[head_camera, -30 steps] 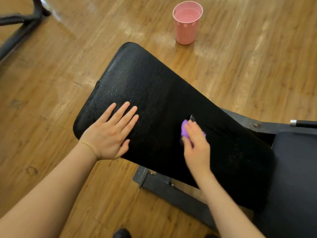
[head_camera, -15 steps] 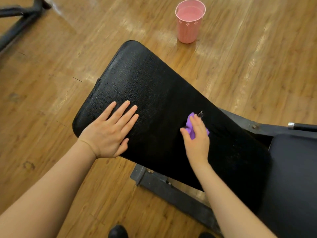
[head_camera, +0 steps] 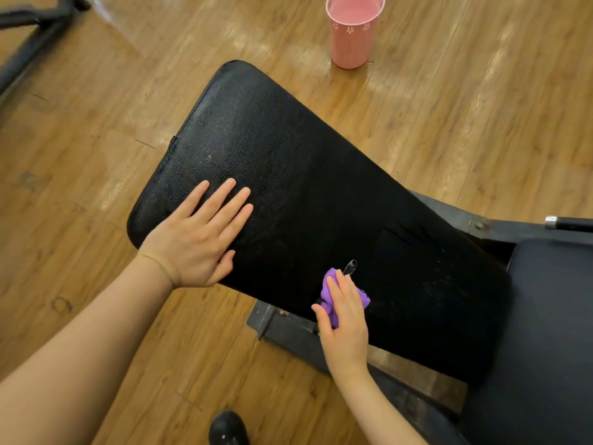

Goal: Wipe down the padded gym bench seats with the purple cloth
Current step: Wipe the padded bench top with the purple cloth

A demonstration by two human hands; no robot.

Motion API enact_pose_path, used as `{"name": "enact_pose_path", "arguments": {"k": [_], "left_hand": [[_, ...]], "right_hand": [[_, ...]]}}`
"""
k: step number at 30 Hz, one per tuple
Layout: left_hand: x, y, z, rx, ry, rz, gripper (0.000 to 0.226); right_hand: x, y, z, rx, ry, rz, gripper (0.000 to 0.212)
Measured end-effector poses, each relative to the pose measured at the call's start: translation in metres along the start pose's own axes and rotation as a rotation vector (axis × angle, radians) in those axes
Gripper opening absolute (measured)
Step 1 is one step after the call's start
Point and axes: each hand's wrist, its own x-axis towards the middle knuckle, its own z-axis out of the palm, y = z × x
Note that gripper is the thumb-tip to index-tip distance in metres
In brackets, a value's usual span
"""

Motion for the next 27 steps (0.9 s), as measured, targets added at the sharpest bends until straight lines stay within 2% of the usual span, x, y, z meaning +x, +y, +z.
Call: {"name": "enact_pose_path", "arguments": {"k": [13, 21, 23, 27], "left_hand": [[0.000, 0.002, 0.000, -0.008, 0.019, -0.004, 0.069], [-0.001, 0.001, 0.002, -0.007, 0.028, -0.025, 0.069], [-0.001, 0.002, 0.002, -0.013, 0.024, -0.052, 0.069], [0.000, 0.003, -0.001, -0.029, 0.022, -0.088, 0.069]], "right_hand": [[-0.005, -0.001, 0.009, -0.032, 0.070, -0.007, 0.057], [-0.004, -0.003, 0.002, -0.110, 0.016, -0.055, 0.054], [-0.003, 0.000, -0.002, -0.161, -0.007, -0.105, 0.058], [0.004, 0.007, -0.008, -0.283, -0.048, -0.321, 0.059]]}}
